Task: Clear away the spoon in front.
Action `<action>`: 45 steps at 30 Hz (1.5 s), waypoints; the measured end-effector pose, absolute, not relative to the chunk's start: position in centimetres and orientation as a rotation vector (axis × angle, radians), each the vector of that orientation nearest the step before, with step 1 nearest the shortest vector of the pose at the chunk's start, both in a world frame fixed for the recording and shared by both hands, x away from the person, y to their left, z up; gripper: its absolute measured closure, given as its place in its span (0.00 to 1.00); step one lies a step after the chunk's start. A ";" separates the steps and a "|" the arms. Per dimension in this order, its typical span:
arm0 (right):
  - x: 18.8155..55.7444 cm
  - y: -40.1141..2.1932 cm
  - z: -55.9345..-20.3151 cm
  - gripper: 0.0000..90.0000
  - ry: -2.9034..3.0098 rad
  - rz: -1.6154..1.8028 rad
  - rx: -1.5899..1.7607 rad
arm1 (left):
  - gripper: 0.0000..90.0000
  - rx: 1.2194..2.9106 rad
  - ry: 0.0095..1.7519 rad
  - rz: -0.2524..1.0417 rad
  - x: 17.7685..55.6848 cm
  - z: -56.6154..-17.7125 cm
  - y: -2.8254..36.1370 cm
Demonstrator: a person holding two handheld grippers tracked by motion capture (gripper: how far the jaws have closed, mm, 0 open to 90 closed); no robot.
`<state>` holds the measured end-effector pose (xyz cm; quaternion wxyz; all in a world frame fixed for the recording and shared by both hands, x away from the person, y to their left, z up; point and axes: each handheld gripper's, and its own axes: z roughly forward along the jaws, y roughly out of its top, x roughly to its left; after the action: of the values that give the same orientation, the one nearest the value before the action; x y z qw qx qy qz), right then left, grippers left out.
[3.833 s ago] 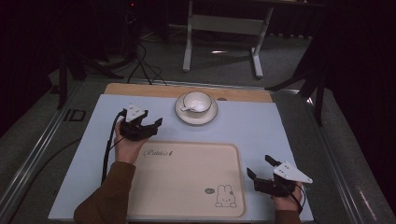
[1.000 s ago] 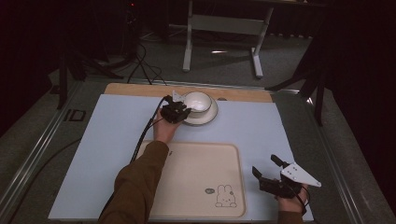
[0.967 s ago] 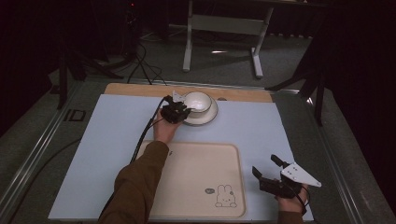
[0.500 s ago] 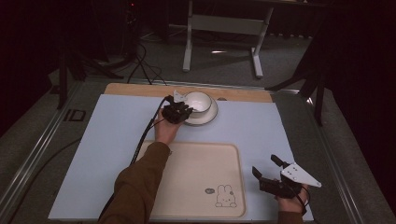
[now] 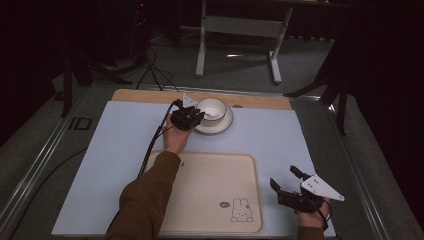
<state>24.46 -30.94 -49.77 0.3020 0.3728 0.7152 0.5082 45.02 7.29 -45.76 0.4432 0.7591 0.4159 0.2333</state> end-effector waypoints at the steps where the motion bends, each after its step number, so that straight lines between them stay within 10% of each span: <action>1: 24.5 -30.9 -49.8 0.15 1.896 1.348 0.988 | 0.83 1.878 1.032 0.579 44.9 -45.6 7.3; 45: 24.3 -31.0 -49.7 0.15 1.883 1.359 0.984 | 0.83 1.824 1.057 0.606 40.1 -41.6 10.7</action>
<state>24.30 -30.96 -49.71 0.3048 0.3715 0.7112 0.5131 40.12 10.70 -41.56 0.4565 0.7398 0.4287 0.2459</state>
